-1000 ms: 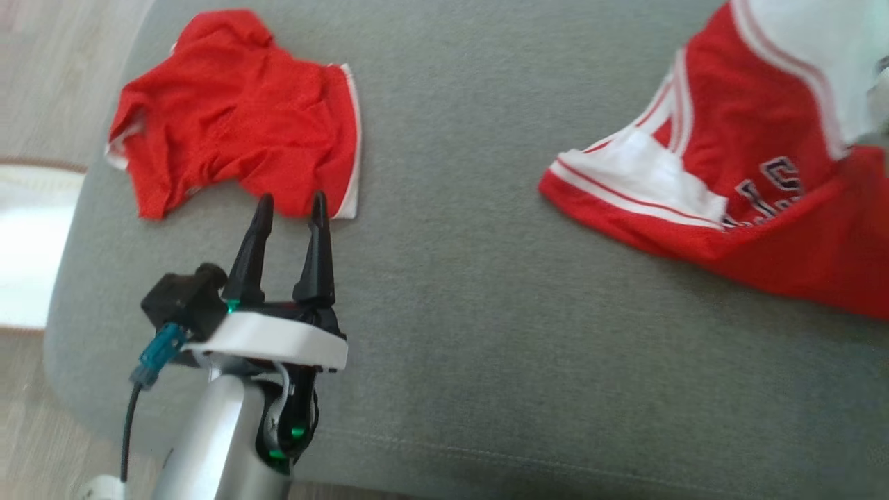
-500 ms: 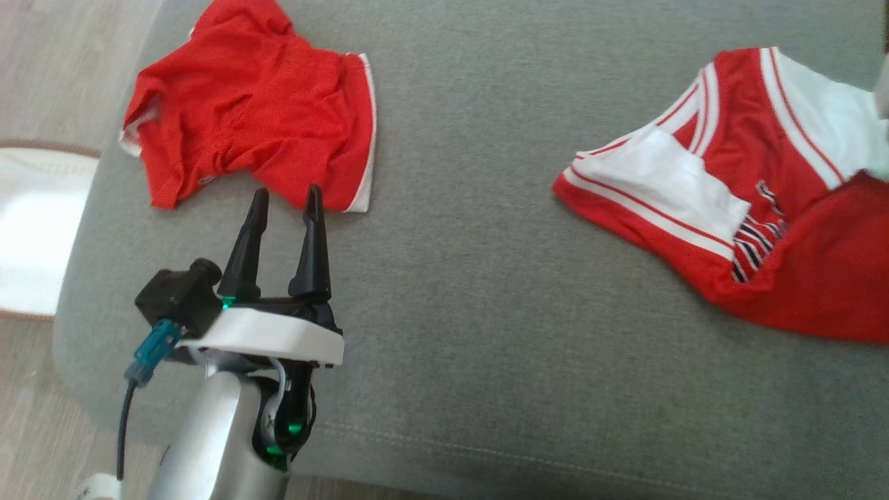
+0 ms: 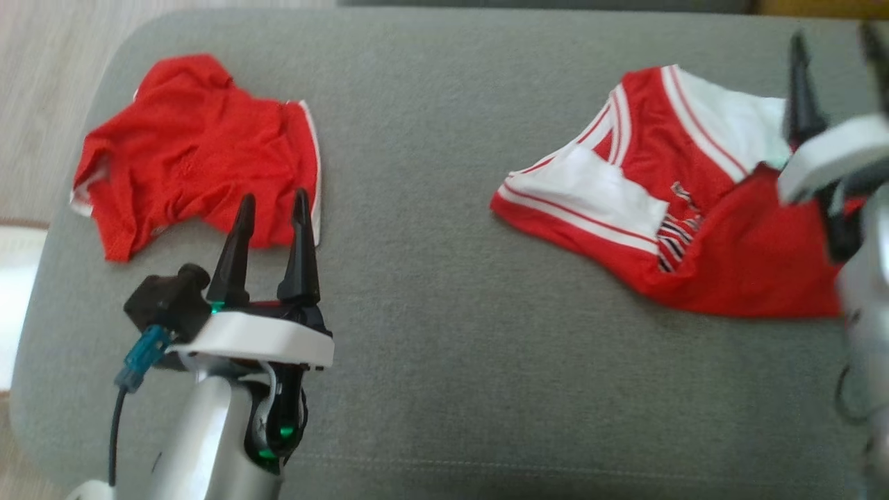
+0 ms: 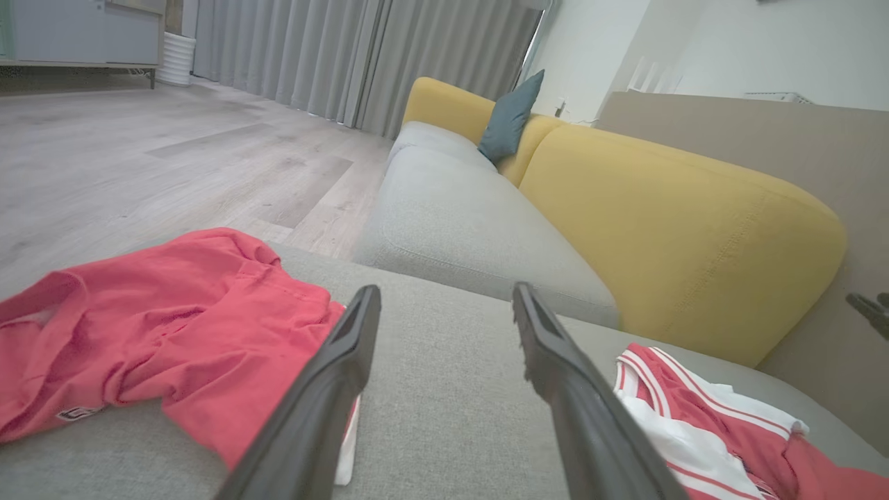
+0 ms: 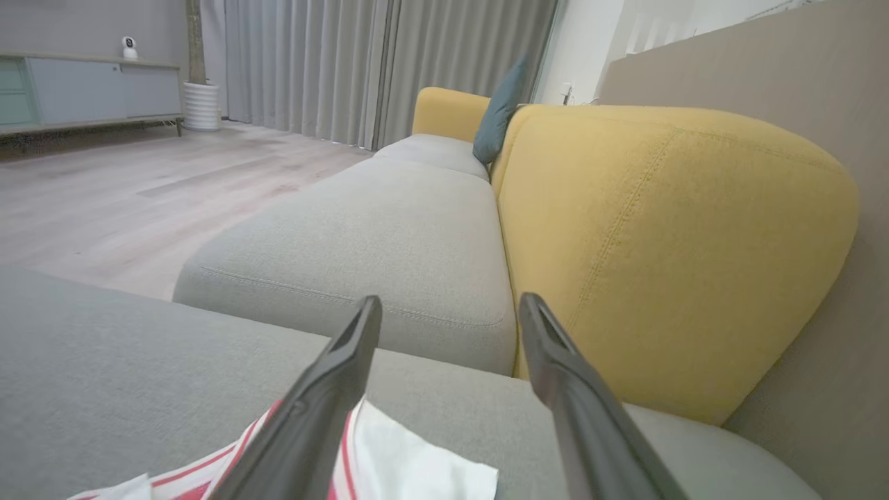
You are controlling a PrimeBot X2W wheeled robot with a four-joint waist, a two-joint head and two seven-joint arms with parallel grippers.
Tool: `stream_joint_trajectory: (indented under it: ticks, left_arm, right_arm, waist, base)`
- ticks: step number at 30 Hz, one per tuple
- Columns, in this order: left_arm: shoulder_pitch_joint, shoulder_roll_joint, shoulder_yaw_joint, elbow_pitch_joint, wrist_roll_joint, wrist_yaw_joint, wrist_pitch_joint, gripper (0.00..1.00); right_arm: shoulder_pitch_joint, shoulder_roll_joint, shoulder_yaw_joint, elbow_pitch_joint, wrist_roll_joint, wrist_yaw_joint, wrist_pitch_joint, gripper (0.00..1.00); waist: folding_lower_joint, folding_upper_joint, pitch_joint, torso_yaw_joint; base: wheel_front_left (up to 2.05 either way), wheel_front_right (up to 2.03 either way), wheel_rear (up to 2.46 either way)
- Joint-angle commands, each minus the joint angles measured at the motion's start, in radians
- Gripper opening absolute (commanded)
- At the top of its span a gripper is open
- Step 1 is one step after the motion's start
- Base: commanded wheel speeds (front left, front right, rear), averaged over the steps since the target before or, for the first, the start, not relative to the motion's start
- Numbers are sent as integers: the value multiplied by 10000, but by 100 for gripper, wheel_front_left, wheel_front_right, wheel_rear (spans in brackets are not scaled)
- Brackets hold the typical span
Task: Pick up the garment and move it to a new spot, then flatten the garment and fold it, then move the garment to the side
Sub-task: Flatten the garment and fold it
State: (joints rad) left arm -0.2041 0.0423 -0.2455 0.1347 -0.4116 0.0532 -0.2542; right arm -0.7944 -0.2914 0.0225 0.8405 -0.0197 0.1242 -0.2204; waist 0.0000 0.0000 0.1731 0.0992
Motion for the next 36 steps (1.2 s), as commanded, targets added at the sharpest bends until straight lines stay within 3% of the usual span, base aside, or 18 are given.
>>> stream_joint_trajectory:
  ticks: [1,10,16,27,36]
  left_arm:
    - [-52,79,372,-306,101,30,-76,100]
    - [452,79,597,-392,23,91,-76,100]
    - [575,79,569,-443,18,65,-76,100]
    - [392,79,294,-420,-91,54,-76,100]
    - [139,79,60,-389,-284,113,-76,100]
  right_arm:
    - [368,251,-39,-630,156,65,-140,100]
    - [3487,1838,-1067,-3217,300,65,-162,100]
    - [4978,2325,-1139,-4677,341,65,270,100]
    - [5063,2346,-690,-5989,362,65,1203,100]
    - [3980,1324,439,-4742,720,65,2565,100]
  waist:
    - [0,0,-300,-283]
    - [0,0,-871,-834]
    - [0,0,-941,-1009]
    - [0,0,-516,-405]
    - [0,0,75,612]
  base:
    - [0,0,0]
    - [0,0,0]
    - [0,0,0]
    - [0,0,0]
    - [0,0,0]
